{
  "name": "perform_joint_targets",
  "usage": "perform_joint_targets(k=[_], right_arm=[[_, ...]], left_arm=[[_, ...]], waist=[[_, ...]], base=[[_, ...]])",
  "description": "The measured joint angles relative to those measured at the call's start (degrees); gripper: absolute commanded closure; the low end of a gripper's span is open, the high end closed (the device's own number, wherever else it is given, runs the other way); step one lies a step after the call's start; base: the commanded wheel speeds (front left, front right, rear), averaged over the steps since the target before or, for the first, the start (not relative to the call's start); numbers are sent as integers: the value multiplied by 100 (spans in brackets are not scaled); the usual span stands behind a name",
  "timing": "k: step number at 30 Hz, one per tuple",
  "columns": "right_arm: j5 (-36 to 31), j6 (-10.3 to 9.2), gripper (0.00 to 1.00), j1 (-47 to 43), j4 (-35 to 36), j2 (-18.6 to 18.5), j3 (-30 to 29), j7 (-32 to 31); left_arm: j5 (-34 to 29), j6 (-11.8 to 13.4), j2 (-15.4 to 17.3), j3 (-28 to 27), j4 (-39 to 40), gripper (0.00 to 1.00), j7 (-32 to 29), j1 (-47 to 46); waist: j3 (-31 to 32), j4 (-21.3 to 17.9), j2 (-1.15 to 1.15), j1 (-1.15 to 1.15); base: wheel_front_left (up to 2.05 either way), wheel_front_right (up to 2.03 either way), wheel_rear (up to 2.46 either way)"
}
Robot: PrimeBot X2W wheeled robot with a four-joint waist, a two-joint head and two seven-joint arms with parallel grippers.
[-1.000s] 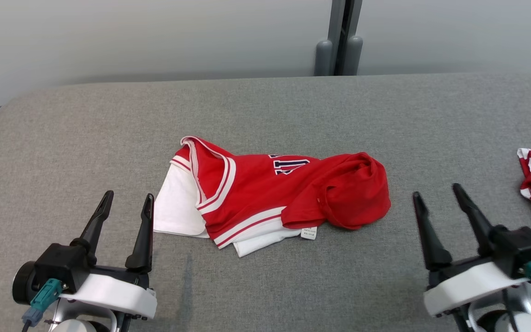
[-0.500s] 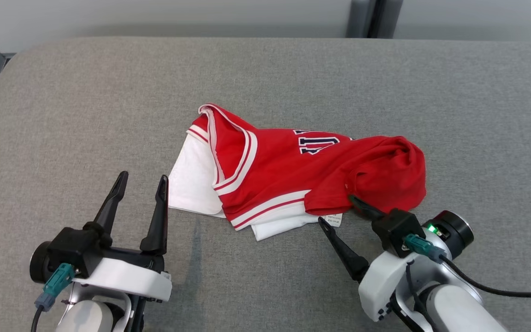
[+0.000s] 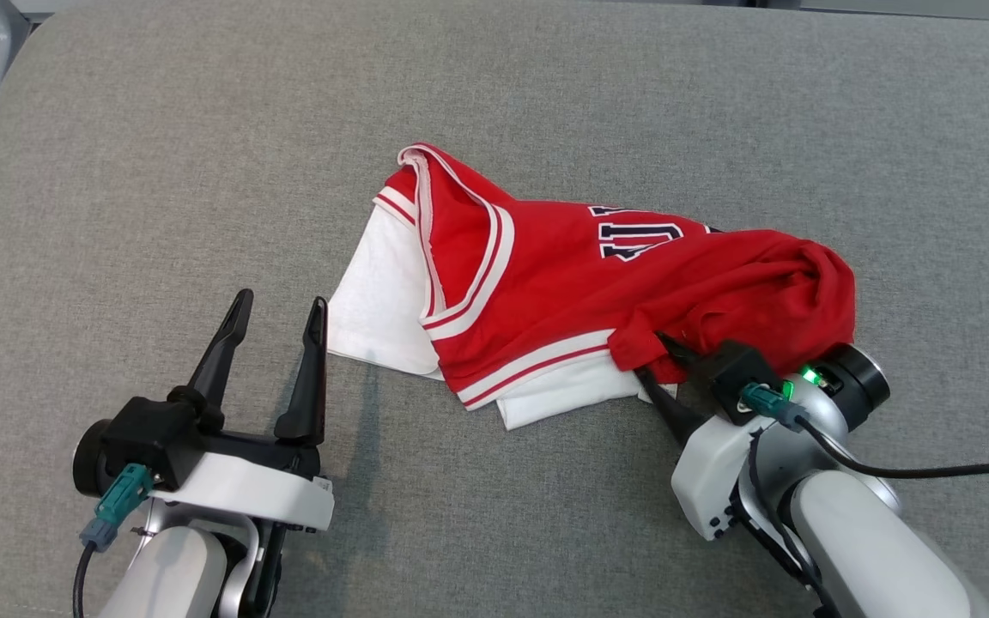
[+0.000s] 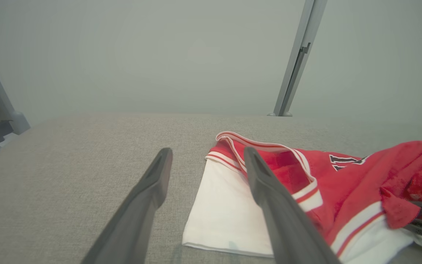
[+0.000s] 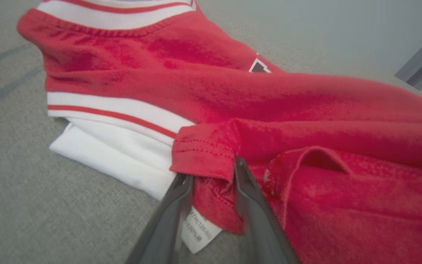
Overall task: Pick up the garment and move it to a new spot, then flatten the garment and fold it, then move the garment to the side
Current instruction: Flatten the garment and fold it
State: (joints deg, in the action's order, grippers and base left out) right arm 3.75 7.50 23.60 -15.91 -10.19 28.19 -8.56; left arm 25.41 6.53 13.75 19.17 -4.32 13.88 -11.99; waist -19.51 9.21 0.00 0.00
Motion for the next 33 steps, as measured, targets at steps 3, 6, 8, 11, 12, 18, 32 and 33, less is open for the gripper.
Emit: perform_joint_targets(k=[3,6,8,11,12,18,32,33], right_arm=[[76,0,100,2,67,36,-113,210],[125,0,100,-45,331,68,-327,404],[168,0,100,-119,578,83,-488,488],[213,0,100,-259,981,97,-721,536],[240,0,100,-311,1124,101,-816,552],[427,0,100,-630,1838,236,-1562,557],[1066,0,93,-1111,478,580,-3325,954],[1068,0,75,-1061,345,589,-3340,1034]], left_arm=[[-10,-12,-2,-22,-38,0,26,-22],[-18,-13,8,-56,-59,0,34,-23],[-26,-8,27,-79,-63,0,36,-23],[-38,8,58,-102,-63,0,52,-23],[-41,9,70,-103,-68,0,52,-23],[-45,19,165,-132,-29,0,26,-18],[-62,83,303,-82,182,0,-152,5],[-63,87,303,-75,196,0,-156,5]], waist=[[-1,-36,0,0],[27,-105,0,0],[55,-170,0,0],[110,-286,0,0],[131,-326,0,0],[261,-571,0,0],[225,-846,0,0],[218,-853,0,0]], base=[[0,0,0],[0,0,0],[0,0,0],[0,0,0],[0,0,0],[0,0,0],[0,0,0],[0,0,0]])
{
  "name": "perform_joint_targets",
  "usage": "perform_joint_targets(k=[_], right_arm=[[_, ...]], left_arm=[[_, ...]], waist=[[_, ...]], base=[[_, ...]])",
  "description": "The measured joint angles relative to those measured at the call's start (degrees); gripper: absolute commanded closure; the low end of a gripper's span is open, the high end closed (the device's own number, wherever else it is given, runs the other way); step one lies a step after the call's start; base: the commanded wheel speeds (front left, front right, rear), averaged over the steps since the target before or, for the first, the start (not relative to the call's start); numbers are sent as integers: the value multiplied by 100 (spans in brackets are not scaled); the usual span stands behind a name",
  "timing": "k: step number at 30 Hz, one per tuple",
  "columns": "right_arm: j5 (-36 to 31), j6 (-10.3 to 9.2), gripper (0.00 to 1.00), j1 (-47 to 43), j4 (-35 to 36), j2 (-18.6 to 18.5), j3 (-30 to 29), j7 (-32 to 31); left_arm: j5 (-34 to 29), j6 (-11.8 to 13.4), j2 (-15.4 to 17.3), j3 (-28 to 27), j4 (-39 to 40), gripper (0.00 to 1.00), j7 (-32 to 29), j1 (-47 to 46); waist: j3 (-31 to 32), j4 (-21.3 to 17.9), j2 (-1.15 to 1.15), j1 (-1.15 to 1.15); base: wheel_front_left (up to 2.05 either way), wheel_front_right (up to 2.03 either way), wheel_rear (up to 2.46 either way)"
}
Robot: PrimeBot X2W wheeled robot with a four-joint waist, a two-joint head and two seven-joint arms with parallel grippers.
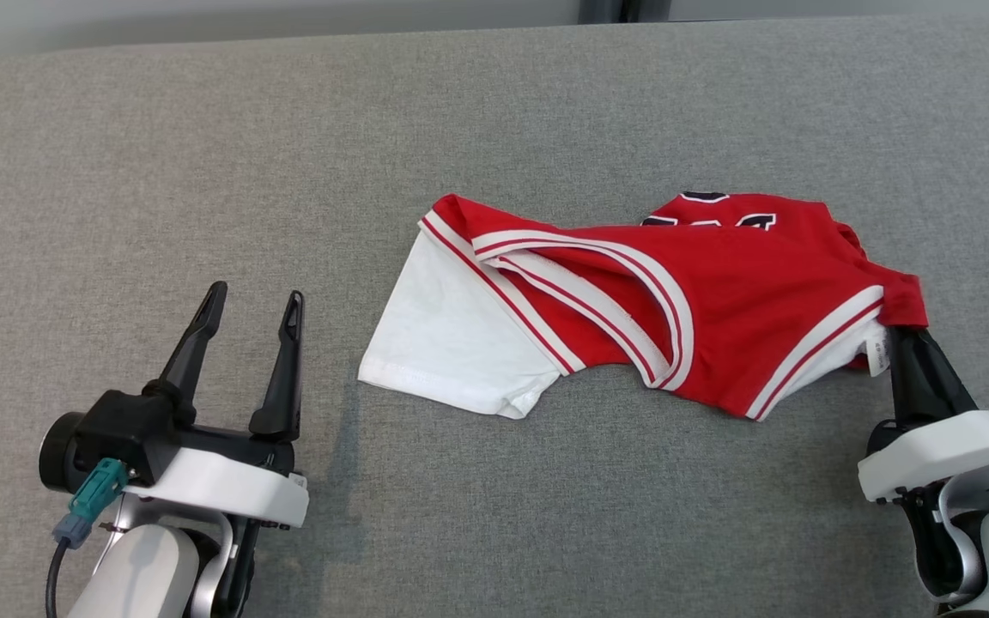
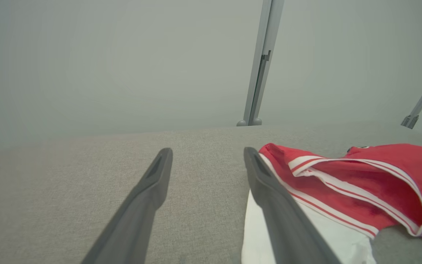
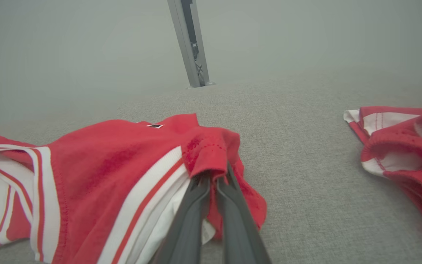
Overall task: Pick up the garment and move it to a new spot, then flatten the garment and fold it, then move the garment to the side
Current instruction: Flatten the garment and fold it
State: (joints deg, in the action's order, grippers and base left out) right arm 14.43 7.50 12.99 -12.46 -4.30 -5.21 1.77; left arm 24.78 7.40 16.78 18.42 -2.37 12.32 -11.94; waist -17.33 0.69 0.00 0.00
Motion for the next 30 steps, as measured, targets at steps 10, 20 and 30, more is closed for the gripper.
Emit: perform_joint_targets(k=[10,20,30], right_arm=[[-62,0,0,7,-421,73,-717,746],[-521,0,0,-349,858,120,-420,769],[-643,0,0,-822,1750,144,101,336]], left_arm=[[0,76,31,30,48,0,-26,25],[15,242,111,-70,111,0,-27,253],[47,390,158,-71,278,0,-91,555]], waist=[[116,-32,0,0],[455,-59,0,0],[791,2,0,0]], base=[[0,0,0],[0,0,0],[0,0,0]])
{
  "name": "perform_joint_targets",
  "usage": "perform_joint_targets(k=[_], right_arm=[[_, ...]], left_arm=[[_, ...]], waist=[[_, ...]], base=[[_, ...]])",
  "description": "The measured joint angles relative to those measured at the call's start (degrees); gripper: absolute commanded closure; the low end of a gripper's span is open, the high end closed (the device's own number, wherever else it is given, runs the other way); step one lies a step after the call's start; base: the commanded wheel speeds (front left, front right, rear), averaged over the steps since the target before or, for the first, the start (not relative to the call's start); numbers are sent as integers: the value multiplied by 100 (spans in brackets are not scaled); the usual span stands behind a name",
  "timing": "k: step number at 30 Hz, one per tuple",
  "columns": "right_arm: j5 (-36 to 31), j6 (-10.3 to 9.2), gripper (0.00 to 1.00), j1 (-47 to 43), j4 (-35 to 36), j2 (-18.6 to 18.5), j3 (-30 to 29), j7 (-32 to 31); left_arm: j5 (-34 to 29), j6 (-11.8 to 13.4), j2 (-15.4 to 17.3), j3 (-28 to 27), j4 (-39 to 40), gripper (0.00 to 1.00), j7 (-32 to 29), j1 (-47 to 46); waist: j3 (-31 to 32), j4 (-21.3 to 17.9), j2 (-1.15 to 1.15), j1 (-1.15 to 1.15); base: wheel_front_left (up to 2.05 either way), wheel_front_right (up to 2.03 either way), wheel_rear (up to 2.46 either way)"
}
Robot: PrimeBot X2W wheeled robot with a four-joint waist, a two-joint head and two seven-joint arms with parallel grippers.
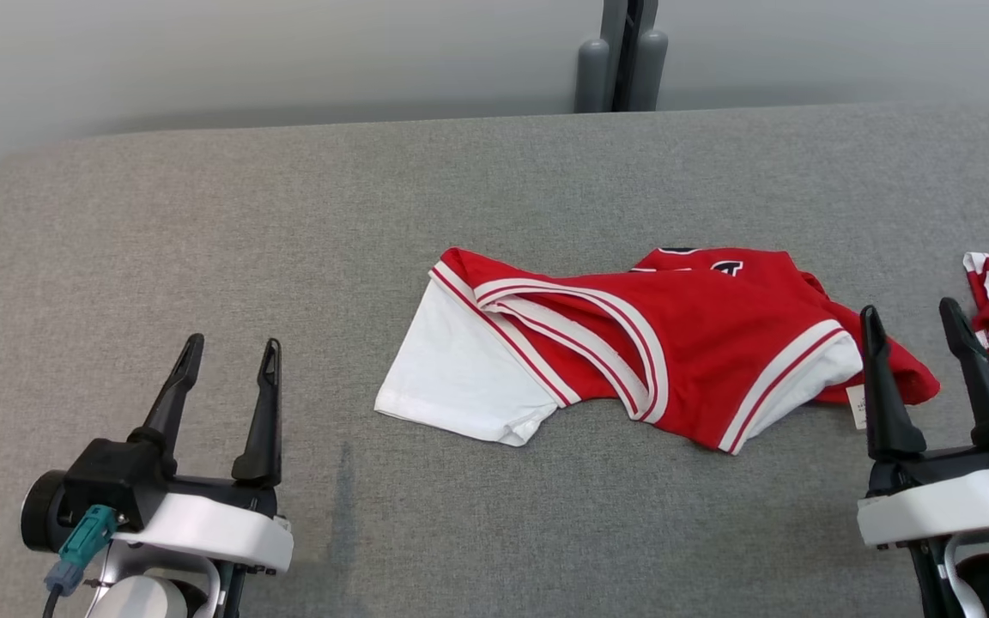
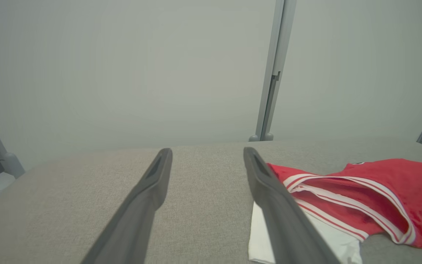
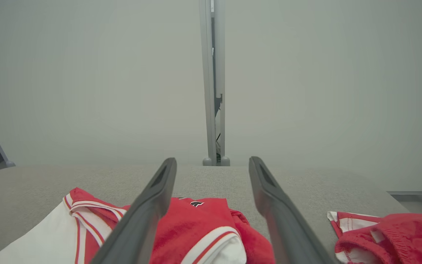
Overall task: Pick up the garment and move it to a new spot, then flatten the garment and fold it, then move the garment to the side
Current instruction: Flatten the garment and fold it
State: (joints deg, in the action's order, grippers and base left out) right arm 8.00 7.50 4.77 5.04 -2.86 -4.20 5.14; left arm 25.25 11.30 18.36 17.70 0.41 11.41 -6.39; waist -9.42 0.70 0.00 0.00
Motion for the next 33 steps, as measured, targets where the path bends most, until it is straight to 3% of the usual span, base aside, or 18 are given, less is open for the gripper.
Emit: perform_joint_targets(k=[15,18,28,33], right_arm=[[101,0,0,-252,235,4,40,-219],[102,0,0,-240,255,4,13,-223],[226,0,0,-84,169,7,181,-159],[392,0,0,95,7,4,365,15]], left_arm=[[10,75,24,80,179,0,-79,114],[10,-89,-46,338,246,0,-263,-85],[168,-1219,-744,2002,-144,0,-1638,-946],[246,-1386,-922,2246,-644,0,-2145,-1352]], waist=[[51,104,0,0],[-14,69,0,0],[-363,-371,0,0],[-616,-782,0,0]], base=[[0,0,0],[0,0,0],[0,0,0],[0,0,0]])
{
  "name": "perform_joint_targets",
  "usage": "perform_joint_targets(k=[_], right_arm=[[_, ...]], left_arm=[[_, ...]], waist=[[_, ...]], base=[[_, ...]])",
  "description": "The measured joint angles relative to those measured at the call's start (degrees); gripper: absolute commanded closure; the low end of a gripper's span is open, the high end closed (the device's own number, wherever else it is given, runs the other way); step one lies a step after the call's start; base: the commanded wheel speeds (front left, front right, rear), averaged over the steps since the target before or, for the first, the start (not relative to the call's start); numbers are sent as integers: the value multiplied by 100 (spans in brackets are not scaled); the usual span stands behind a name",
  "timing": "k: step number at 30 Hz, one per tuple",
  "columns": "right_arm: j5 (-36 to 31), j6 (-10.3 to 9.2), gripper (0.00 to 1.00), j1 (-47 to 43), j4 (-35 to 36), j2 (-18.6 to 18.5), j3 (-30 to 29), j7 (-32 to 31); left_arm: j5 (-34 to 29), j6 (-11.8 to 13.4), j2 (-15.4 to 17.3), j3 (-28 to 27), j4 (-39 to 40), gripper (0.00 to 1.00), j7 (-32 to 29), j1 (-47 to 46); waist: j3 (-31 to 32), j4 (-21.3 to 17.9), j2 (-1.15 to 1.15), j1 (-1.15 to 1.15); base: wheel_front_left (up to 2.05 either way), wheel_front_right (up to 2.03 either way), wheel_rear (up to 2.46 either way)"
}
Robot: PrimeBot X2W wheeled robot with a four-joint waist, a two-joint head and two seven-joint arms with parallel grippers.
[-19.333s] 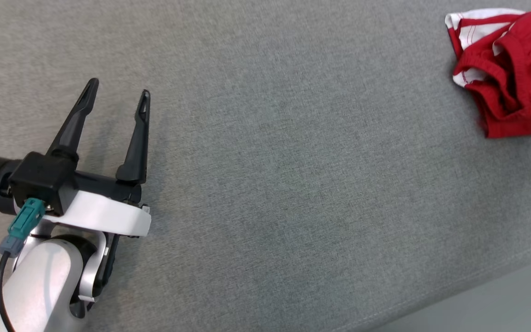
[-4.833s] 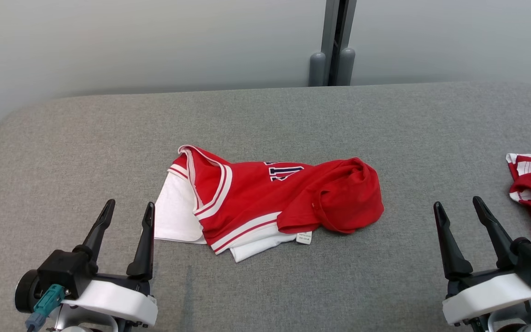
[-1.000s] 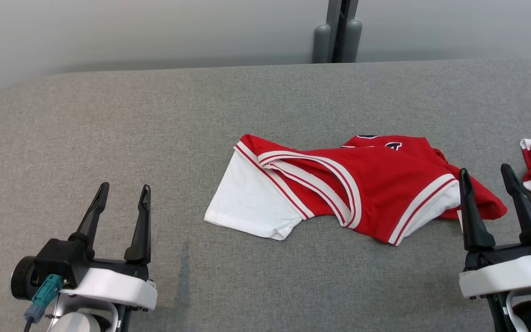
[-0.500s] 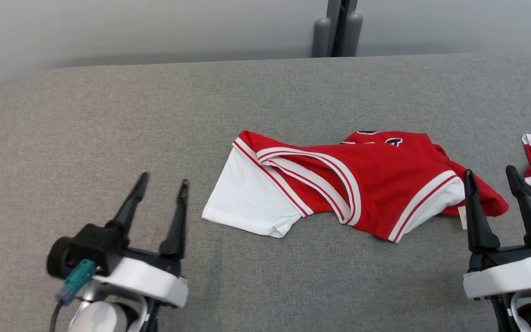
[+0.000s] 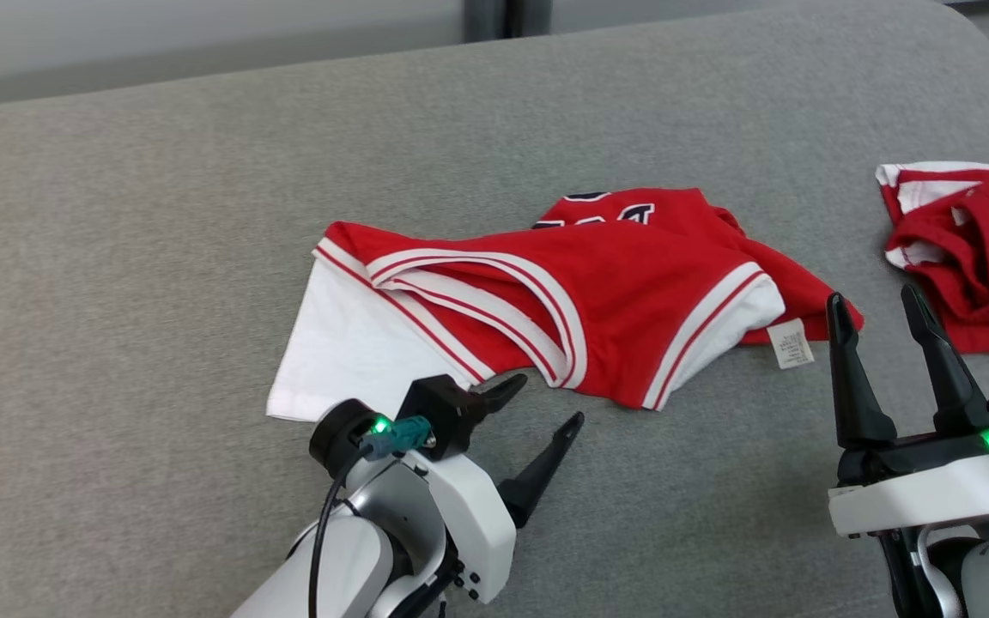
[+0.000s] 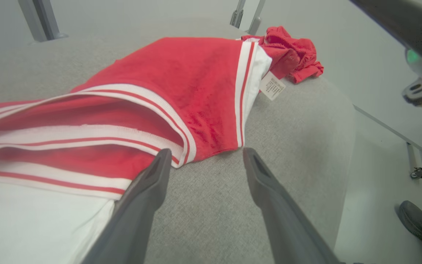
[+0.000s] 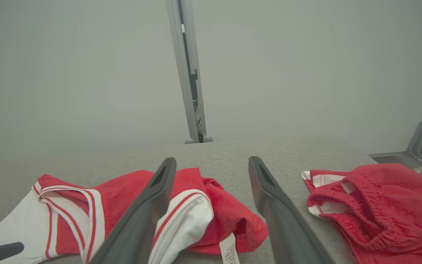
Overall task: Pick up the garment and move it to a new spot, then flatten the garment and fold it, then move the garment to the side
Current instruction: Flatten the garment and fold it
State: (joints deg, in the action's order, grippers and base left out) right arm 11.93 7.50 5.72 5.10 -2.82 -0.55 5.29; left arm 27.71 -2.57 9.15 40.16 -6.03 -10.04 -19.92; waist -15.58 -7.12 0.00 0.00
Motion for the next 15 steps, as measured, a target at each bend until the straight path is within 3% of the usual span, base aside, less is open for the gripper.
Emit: perform_joint_targets(k=[6,13,14,15], right_arm=[[238,0,0,100,-337,1,116,332],[403,0,0,164,-684,0,135,611],[424,0,0,195,-725,1,143,644],[425,0,0,211,-750,1,146,659]], left_arm=[[9,11,96,-159,-591,0,-152,-408],[65,-85,197,-240,-764,0,-146,-633],[73,-97,205,-235,-759,32,-144,-644],[69,-116,224,-218,-744,100,-111,-654]], waist=[[-322,-581,0,0],[-643,-1066,0,0],[-673,-1103,0,0],[-696,-1129,0,0]], base=[[0,0,0],[0,0,0],[0,0,0],[0,0,0]])
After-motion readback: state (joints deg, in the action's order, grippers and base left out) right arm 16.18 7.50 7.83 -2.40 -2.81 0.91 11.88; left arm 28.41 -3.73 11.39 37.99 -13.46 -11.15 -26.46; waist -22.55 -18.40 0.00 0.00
